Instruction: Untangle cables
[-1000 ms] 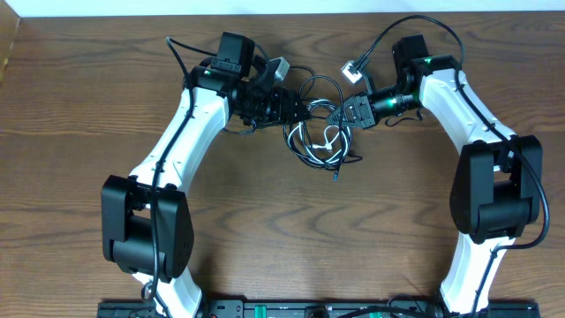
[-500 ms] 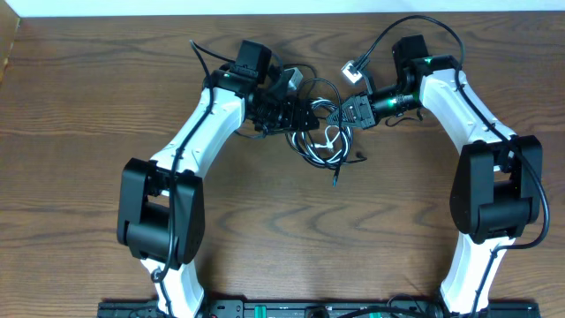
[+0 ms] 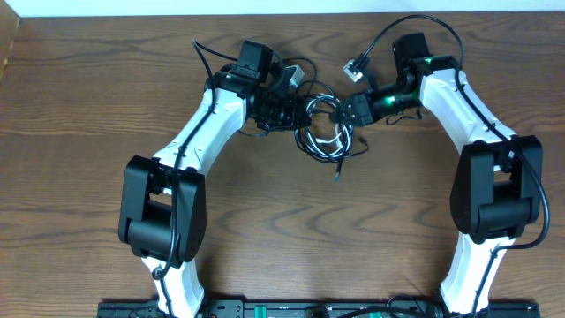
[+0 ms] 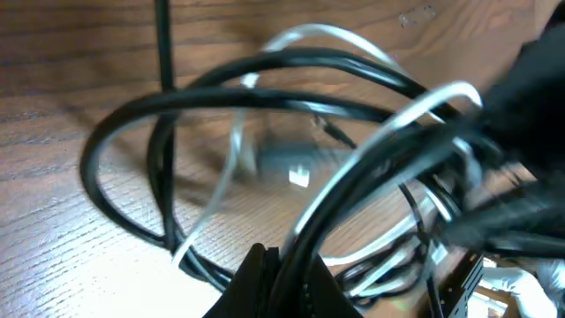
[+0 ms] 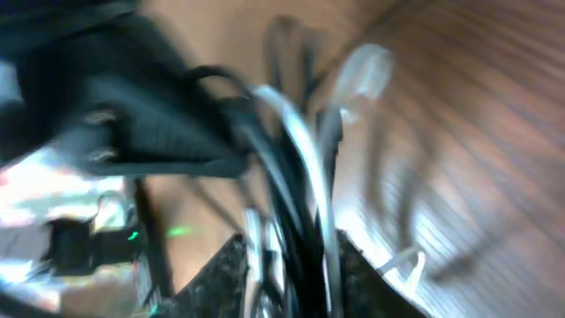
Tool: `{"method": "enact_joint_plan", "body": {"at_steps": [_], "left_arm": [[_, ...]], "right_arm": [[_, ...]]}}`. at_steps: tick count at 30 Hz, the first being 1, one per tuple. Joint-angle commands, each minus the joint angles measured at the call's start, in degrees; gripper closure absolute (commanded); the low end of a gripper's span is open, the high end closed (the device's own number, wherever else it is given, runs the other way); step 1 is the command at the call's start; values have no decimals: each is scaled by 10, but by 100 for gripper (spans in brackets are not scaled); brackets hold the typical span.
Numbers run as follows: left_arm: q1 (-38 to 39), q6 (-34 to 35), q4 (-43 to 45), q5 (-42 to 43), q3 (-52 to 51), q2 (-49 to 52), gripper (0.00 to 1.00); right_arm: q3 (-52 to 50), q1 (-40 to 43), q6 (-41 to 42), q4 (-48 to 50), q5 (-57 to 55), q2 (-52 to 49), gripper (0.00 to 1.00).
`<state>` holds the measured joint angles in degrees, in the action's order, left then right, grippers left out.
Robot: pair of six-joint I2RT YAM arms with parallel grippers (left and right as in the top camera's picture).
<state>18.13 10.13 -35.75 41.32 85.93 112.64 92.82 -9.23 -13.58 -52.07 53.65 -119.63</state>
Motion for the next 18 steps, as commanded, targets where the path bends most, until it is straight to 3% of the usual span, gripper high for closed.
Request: {"method": "enact_joint_plan", "body": {"at_steps": [1, 5, 12, 18], "left_arm": [[-7, 30, -5, -4, -2, -2, 92], [-9, 53, -26, -24, -1, -3, 93], [-9, 52, -57, -55, 1, -33, 93], [-9, 52, -57, -112, 2, -82, 93]], "right_arm": [[-3, -5, 150, 10, -180, -5, 66], [-3, -6, 224, 16, -311, -5, 59], [-3, -6, 227, 22, -338, -5, 55], [10, -5, 96, 3, -167, 8, 51]]}}
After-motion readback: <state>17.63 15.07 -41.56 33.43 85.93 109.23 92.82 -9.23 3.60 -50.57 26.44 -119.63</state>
